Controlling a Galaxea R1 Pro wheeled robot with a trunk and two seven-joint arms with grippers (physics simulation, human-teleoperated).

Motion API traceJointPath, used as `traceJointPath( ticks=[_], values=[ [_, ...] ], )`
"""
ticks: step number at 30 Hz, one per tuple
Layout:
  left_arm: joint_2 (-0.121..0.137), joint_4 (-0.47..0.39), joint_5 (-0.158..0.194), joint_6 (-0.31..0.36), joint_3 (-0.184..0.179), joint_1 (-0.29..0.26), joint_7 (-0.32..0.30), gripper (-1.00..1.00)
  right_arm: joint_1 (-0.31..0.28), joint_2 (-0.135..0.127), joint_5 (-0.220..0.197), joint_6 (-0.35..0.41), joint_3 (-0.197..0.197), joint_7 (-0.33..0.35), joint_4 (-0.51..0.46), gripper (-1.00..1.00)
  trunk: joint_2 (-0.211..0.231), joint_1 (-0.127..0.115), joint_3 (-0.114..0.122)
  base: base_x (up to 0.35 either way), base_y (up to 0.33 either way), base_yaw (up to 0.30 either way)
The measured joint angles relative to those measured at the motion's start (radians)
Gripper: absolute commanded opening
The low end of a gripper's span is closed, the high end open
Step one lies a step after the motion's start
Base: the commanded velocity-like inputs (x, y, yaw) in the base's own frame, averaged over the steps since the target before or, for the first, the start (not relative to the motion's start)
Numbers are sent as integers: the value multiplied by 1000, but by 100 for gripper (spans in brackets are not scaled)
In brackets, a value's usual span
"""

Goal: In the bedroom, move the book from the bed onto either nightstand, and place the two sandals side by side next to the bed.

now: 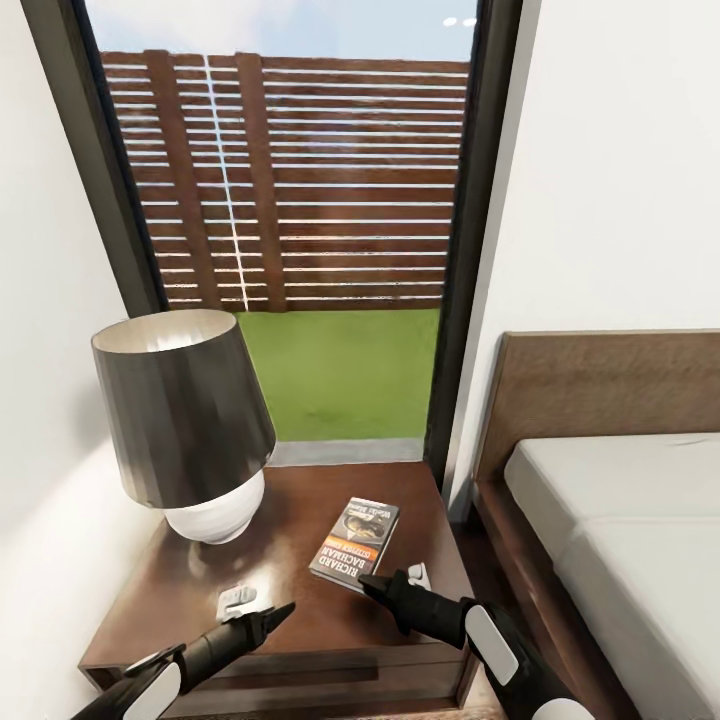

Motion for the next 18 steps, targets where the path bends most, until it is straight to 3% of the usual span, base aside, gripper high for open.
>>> traceJointPath(
  ticks=[4, 18],
  values=[
    [1, -23, 4, -7, 6, -1, -2, 100, 0, 0, 2, -1, 0, 0, 0, -100, -28, 15, -12, 0, 0, 0],
    [1, -25, 3, -9, 4, -1, -1, 100, -1, 0, -1, -2, -2, 4, -1, -100, -28, 15, -12, 0, 0, 0]
  ],
)
